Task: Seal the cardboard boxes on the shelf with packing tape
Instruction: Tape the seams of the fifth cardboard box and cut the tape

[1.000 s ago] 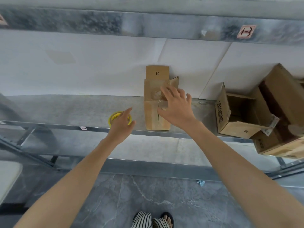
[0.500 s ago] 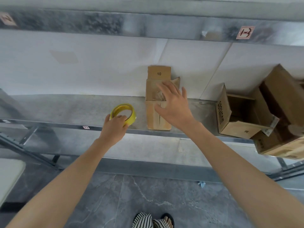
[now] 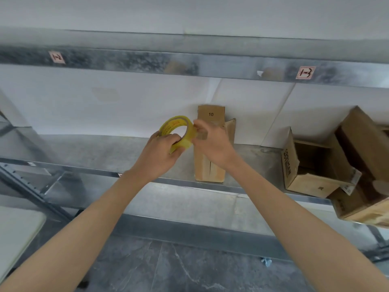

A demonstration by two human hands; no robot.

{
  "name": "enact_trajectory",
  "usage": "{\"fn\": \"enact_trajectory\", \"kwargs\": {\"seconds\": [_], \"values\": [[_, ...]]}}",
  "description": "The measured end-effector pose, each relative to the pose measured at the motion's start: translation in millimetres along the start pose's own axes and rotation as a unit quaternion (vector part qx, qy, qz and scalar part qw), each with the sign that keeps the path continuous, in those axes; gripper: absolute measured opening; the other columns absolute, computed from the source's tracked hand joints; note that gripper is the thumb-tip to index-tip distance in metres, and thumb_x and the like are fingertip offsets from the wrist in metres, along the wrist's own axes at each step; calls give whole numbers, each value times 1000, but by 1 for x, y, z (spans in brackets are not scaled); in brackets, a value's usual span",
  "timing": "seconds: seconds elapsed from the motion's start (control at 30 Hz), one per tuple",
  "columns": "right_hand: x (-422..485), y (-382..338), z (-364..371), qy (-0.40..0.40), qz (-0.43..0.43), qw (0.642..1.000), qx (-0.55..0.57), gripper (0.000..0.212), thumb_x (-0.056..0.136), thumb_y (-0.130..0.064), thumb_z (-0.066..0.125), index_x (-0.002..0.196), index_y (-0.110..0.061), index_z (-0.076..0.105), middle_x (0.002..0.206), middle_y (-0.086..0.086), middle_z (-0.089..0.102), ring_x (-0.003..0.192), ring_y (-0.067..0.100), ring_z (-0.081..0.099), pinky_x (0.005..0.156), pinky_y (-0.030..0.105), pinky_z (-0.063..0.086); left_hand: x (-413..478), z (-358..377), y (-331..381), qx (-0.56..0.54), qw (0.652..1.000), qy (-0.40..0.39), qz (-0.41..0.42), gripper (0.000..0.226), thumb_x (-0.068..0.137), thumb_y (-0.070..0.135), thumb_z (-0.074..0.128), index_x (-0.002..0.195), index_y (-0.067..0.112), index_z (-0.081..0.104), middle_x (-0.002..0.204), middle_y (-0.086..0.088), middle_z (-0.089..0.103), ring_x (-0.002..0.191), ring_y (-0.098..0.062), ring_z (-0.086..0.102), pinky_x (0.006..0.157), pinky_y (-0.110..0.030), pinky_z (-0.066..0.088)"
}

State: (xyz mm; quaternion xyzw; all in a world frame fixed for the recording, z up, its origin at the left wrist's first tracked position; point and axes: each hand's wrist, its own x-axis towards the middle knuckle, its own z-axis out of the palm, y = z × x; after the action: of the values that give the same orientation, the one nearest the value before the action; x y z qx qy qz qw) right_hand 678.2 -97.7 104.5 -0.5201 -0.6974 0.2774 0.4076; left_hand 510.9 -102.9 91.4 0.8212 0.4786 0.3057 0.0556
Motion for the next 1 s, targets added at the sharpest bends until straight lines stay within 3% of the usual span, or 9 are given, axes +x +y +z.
{"fn": "enact_trajectory", "kwargs": {"seconds": [0.1, 0.2, 0.3, 0.37, 0.47, 0.6, 0.73, 0.87, 1.0], "values": [[-2, -1, -2, 20, 3, 1000, 10, 16, 82, -1, 59, 95, -6, 66, 95, 4, 67, 90, 15, 62, 81, 29, 49, 2, -2, 3, -5, 1000, -4, 0, 19, 86, 11, 65, 71, 6, 54, 57, 3, 42, 62, -31, 44, 63, -6, 28], [-4, 1, -6, 54, 29, 997, 51, 9, 83, -4, 62, 83, -10, 68, 77, -3, 65, 66, 0, 56, 65, 16, 46, 2, -1, 4, -6, 1000, -13, 7, 19, 86, 13, 64, 71, 11, 52, 56, 8, 39, 61, -26, 42, 56, -11, 26], [-4, 2, -12, 66, 24, 995, 63, 24, 84, -3, 62, 69, -21, 61, 64, -11, 59, 55, -6, 50, 56, 9, 41, 1, 0, 5, -10, 1000, -21, 2, 17, 88, 19, 62, 74, 15, 52, 57, 10, 42, 57, -18, 42, 50, -23, 27], [-4, 2, -16, 50, 23, 997, 58, 27, 84, -2, 61, 67, -23, 58, 62, -12, 56, 54, -5, 48, 56, 9, 39, 2, -1, 4, -5, 1000, -30, -3, 15, 89, 24, 60, 77, 20, 52, 59, 11, 44, 56, -12, 43, 50, -27, 27], [-3, 3, -23, 46, 25, 997, 65, 26, 84, 1, 60, 68, -20, 57, 62, -15, 55, 52, -8, 49, 54, 7, 37, 10, -6, -1, 60, 997, -28, -30, 21, 92, 37, 56, 83, 18, 54, 64, 9, 45, 64, -20, 44, 58, -29, 30], [0, 6, -32, 62, 48, 995, 69, 24, 87, -4, 57, 71, -22, 57, 68, -14, 56, 54, -11, 50, 52, 4, 37, 20, -14, -6, 97, 992, -10, -81, 47, 86, 58, 55, 61, 22, 37, 57, 4, 44, 57, -20, 44, 56, -30, 29], [4, 19, -48, 97, 98, 989, 61, 19, 88, -10, 58, 75, -23, 58, 77, -9, 59, 69, -1, 53, 56, 3, 37, 12, -13, -7, -10, 997, -39, -73, 42, 86, 51, 51, 62, 17, 45, 56, -3, 55, 57, -24, 54, 52, -34, 39], [2, 31, -57, 94, 115, 988, 35, 11, 90, -13, 59, 82, -20, 59, 78, -10, 58, 71, 0, 52, 58, 5, 38, 14, -14, -20, 134, 987, -49, -72, 45, 90, 53, 50, 64, 16, 47, 57, 3, 46, 61, -22, 46, 56, -30, 28], [0, 43, -67, 140, 139, 980, 39, 7, 90, -9, 55, 87, -13, 60, 73, -8, 55, 67, 5, 50, 60, 13, 38, 13, -9, -27, 3, 995, -33, -96, 50, 85, 58, 46, 53, 20, 44, 48, 3, 49, 52, -15, 48, 53, -28, 33]]}}
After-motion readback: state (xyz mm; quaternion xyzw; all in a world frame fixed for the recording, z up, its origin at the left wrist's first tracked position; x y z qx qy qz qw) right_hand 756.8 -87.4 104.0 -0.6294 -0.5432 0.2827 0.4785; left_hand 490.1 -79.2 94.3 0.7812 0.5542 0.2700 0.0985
